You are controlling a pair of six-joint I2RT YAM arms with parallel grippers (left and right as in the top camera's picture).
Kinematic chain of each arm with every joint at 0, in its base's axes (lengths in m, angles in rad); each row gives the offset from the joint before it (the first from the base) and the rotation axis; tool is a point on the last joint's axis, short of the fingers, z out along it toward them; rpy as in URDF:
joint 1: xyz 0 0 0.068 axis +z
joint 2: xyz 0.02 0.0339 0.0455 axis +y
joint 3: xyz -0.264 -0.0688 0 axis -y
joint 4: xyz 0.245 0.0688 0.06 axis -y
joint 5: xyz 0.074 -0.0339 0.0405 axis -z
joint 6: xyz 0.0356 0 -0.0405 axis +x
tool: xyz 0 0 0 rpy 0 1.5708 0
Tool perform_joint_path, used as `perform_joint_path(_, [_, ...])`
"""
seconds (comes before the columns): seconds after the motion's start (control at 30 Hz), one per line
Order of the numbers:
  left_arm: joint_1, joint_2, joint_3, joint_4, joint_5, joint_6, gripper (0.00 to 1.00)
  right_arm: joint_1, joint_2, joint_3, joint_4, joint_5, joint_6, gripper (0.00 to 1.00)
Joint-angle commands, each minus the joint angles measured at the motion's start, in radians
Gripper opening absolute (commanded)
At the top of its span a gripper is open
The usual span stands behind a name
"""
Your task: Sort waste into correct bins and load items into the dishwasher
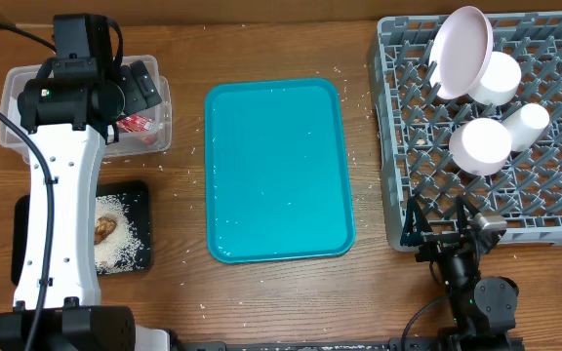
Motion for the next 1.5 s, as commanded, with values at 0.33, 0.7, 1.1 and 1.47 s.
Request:
perform_joint_path(0.33, [0.000, -0.005, 0.014, 0.000, 0.003, -0.009, 1.00, -0.001, -0.009, -0.010, 0.006, 0.012, -0.007, 1.00])
perform_joint_path(0.7, [0.000, -0.003, 0.014, -0.008, 0.000, -0.003, 1.00, -0.001, -0.009, -0.010, 0.006, 0.012, -0.006, 1.00])
perform_joint_path(1.1, [-0.008, -0.130, -0.113, -0.178, 0.092, 0.152, 1.00, -0.001, -0.009, -0.010, 0.006, 0.012, -0.006, 1.00])
perform_joint_path(1.47, [-0.011, -0.606, -0.868, 0.444, 0.340, 0.564, 1.00, -0.001, -0.009, -0.010, 0.006, 0.012, -0.006, 1.00])
